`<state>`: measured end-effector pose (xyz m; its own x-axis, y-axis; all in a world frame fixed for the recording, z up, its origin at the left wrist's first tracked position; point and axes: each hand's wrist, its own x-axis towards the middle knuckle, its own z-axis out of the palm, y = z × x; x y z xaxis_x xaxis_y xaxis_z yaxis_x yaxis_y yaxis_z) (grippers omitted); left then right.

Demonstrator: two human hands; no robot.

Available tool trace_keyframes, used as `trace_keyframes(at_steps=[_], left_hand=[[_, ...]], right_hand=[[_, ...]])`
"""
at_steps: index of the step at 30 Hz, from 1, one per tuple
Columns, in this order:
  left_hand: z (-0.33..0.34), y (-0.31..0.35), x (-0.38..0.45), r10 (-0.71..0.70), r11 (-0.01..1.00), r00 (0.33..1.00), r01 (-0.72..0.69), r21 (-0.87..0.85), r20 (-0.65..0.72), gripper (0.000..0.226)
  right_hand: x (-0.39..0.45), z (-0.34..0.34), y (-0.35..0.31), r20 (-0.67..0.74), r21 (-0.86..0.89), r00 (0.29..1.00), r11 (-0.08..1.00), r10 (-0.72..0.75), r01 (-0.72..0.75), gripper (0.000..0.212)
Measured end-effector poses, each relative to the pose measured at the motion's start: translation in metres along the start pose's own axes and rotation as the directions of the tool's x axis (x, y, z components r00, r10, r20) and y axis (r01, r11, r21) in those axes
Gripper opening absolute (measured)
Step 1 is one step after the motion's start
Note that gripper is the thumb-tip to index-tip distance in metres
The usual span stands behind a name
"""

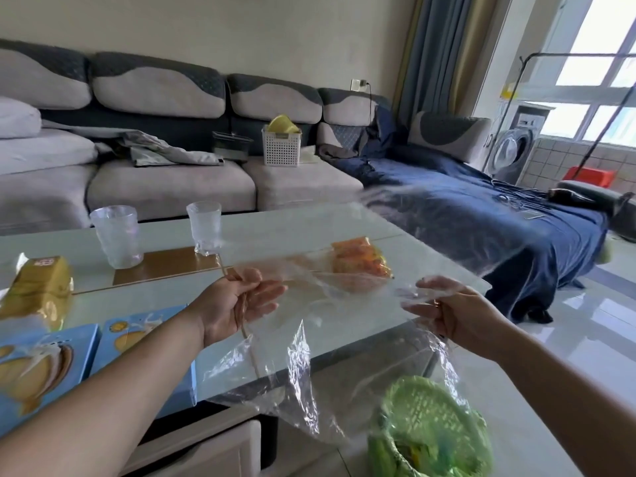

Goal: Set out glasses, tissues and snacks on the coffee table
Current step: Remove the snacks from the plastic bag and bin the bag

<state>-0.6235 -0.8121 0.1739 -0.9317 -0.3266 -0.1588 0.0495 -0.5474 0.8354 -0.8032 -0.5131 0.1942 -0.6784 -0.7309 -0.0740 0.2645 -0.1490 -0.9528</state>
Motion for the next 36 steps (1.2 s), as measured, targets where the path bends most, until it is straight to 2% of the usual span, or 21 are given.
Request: trace_keyframes(at_steps=[2,4,6,7,8,9,10,11,12,14,16,18,20,22,23,24,26,30,32,33,36], left_hand=[[0.0,0.0,-0.002,0.008,0.997,1.0,-0.009,0.079,0.022,0.032],[-0.003,0.002,-0.004,0.0,0.993,1.0,-0.003,0.119,0.026,0.034],[-0.012,0.004,-0.006,-0.06,0.995,0.997,0.057,0.078,0.044,0.035],[-0.015,0.004,-0.006,-0.1,0.994,0.994,0.098,0.056,0.045,0.031],[-0.016,0.006,-0.008,-0.128,0.991,0.991,0.127,0.039,0.032,0.038],[-0.017,0.007,-0.009,-0.136,0.989,0.99,0.135,0.058,0.018,0.059],[-0.018,0.007,-0.009,-0.134,0.983,0.991,0.129,0.128,0.025,0.082],[-0.017,0.007,-0.01,-0.11,0.97,0.993,0.097,0.224,0.046,0.094],[-0.014,0.007,-0.012,-0.082,0.945,0.994,0.053,0.322,0.078,0.096],[-0.01,0.005,-0.012,-0.007,0.933,0.997,-0.02,0.359,0.074,0.073],[-0.006,0.003,-0.013,0.044,0.971,0.999,-0.044,0.233,0.009,0.041],[-0.006,0.002,-0.01,0.071,0.988,0.997,-0.068,0.139,-0.011,0.036],[-0.006,0.002,-0.009,0.114,0.984,0.993,-0.11,0.14,-0.021,0.031],[-0.006,0.001,-0.008,0.153,0.974,0.988,-0.146,0.174,-0.029,0.028],[-0.007,0.001,-0.008,0.168,0.969,0.985,-0.16,0.187,-0.03,0.027],[-0.008,0.0,-0.008,0.181,0.966,0.983,-0.174,0.192,-0.023,0.028],[-0.015,0.001,-0.006,0.172,0.967,0.985,-0.168,0.192,0.0,0.043],[-0.036,0.003,-0.002,0.008,0.95,0.998,-0.028,0.31,0.066,0.101],[-0.038,0.006,-0.002,-0.03,0.877,0.998,0.002,0.48,0.05,0.104],[-0.035,0.009,-0.003,-0.031,0.795,0.998,-0.005,0.607,0.048,0.099],[-0.018,0.023,-0.006,-0.111,0.412,0.986,-0.068,0.908,0.124,0.08]], right_hand=[[-0.006,0.002,-0.004,0.123,-0.066,0.992,0.998,-0.01,0.018,0.035],[-0.004,-0.004,-0.007,0.099,-0.116,0.994,0.993,0.043,-0.032,0.053],[-0.002,-0.005,-0.005,0.173,-0.067,0.982,0.995,0.08,-0.069,0.046],[0.002,-0.017,-0.007,0.135,-0.052,0.991,0.999,0.005,0.002,0.04],[0.004,-0.02,-0.005,0.166,0.012,0.986,1.0,-0.015,0.014,0.039],[0.005,-0.019,-0.005,0.173,0.0,0.985,1.0,-0.025,0.025,0.041],[0.006,-0.013,-0.002,0.183,0.005,0.98,0.996,0.084,-0.087,0.054],[0.004,-0.012,-0.005,0.109,-0.123,0.987,0.987,0.118,-0.104,0.066],[0.005,-0.015,-0.007,0.037,-0.195,0.996,0.978,0.077,-0.068,0.065],[0.005,-0.007,-0.011,-0.016,-0.173,1.0,0.985,0.018,-0.02,0.042],[0.006,-0.003,-0.011,-0.087,-0.11,0.99,0.987,0.112,-0.121,0.034],[0.006,0.001,-0.009,-0.055,-0.095,0.969,0.965,0.241,-0.246,0.047],[0.006,0.003,-0.007,-0.012,-0.154,0.939,0.927,0.344,-0.342,0.06],[0.005,0.006,-0.007,0.025,-0.155,0.938,0.928,0.347,-0.339,0.043],[0.004,0.011,-0.007,0.028,-0.154,0.954,0.944,0.299,-0.291,0.031],[0.006,0.012,-0.007,0.005,-0.179,0.973,0.958,0.23,-0.225,0.031],[0.012,0.014,-0.006,-0.012,-0.311,0.99,0.94,0.141,-0.137,0.04],[0.024,0.02,-0.013,-0.092,-0.507,0.995,0.858,0.038,-0.08,0.028],[0.026,0.027,-0.022,-0.054,-0.606,0.998,0.794,0.017,-0.046,0.027],[0.026,0.03,-0.026,-0.029,-0.643,0.999,0.766,0.015,-0.03,0.027],[0.03,0.04,-0.045,0.043,-0.707,0.999,0.706,-0.007,0.035,0.03]])
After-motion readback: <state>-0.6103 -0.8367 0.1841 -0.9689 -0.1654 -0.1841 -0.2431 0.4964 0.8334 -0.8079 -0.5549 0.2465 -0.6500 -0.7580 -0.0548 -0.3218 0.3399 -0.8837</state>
